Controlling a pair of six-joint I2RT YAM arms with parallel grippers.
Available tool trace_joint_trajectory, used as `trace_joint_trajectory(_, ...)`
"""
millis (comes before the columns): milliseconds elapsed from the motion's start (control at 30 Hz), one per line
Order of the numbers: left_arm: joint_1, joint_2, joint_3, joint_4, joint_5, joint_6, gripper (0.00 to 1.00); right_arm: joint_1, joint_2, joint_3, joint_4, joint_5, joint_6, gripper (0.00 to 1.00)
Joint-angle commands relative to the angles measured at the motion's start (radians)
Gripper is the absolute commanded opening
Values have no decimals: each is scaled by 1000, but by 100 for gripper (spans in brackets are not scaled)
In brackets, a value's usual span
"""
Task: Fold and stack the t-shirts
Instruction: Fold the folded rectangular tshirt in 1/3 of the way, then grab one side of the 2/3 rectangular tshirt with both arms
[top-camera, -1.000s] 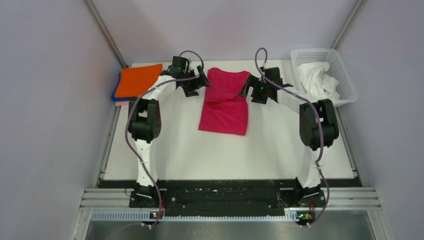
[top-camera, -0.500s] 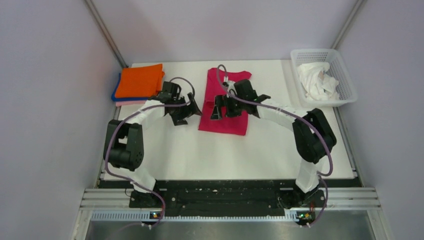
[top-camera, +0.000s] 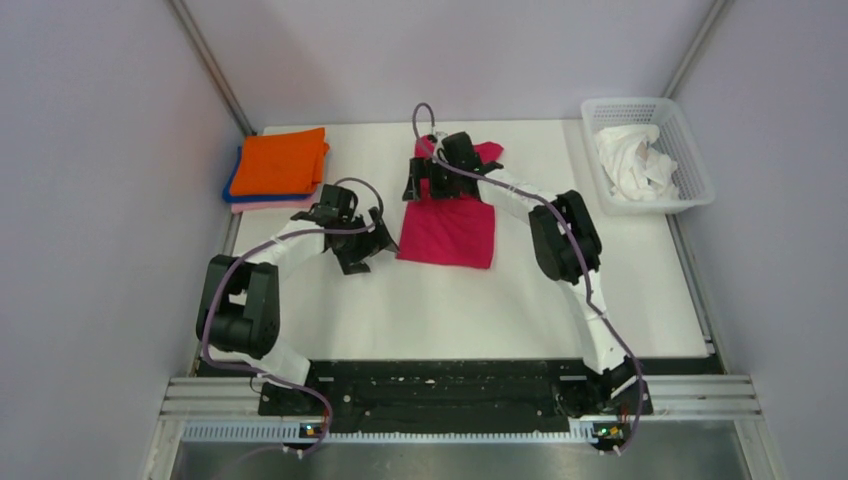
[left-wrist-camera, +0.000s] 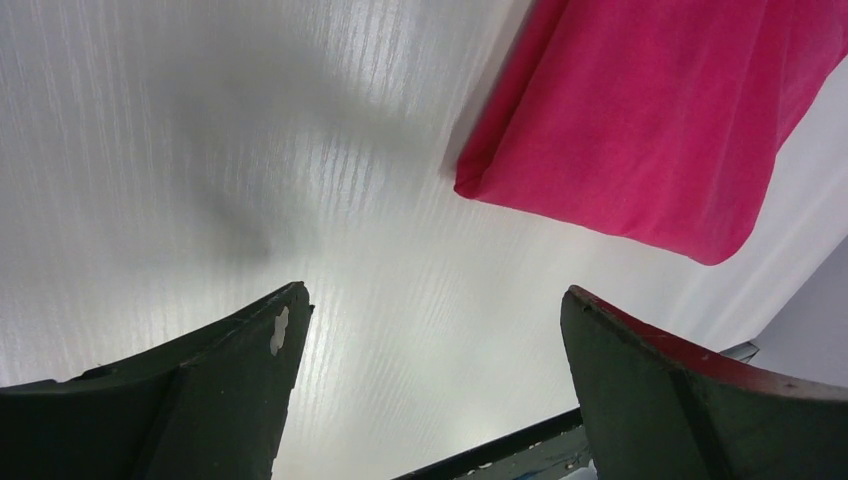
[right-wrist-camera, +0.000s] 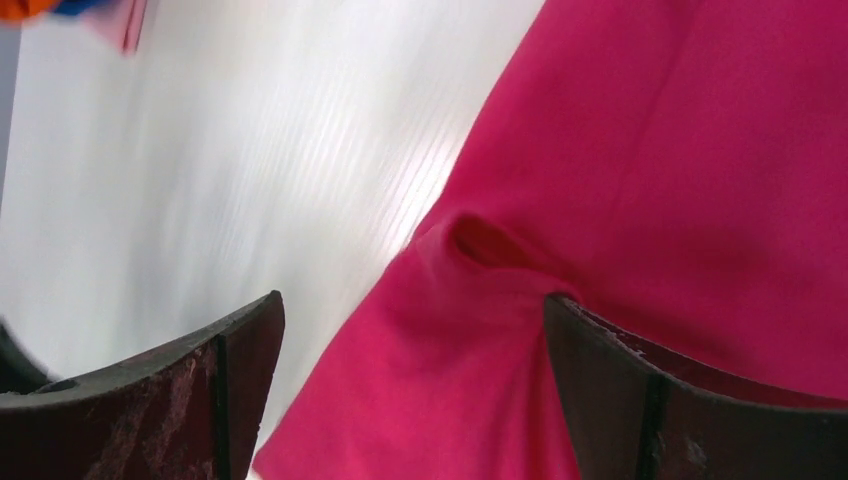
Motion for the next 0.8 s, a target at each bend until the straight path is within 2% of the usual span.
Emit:
trace_joint_trajectory(0,0,-42,1,61,24,-11,99,-78,81,242,-40,66,15,99)
trace_joint_trajectory(67,-1,-37,2,70,29,-14,99,-91,73,287,-52,63,0,99)
trace_joint_trajectory(167,-1,-14,15,83,30,-13,99,-94,-10,226,-52,81,-38,99)
trace_joint_trajectory(267,-2,34,47,92,21,-5,98,-95,-188,13,3,102,-44,99)
trace_joint_trajectory(400,-4,118,108,99,50,6,86,-95,-443,-370,98,181,3,99)
trace_joint_trajectory(500,-15,170,135,103,62,12,79,-95,-605,-608,101,252,60,99)
trace_joint_trajectory(600,-26,209,151,105,64,15,73,-95,-723,-799,89,275,124,99)
trace_joint_trajectory(767,-37,261,170,116,79,9,59,-96,-807,-955,75,245,173,98)
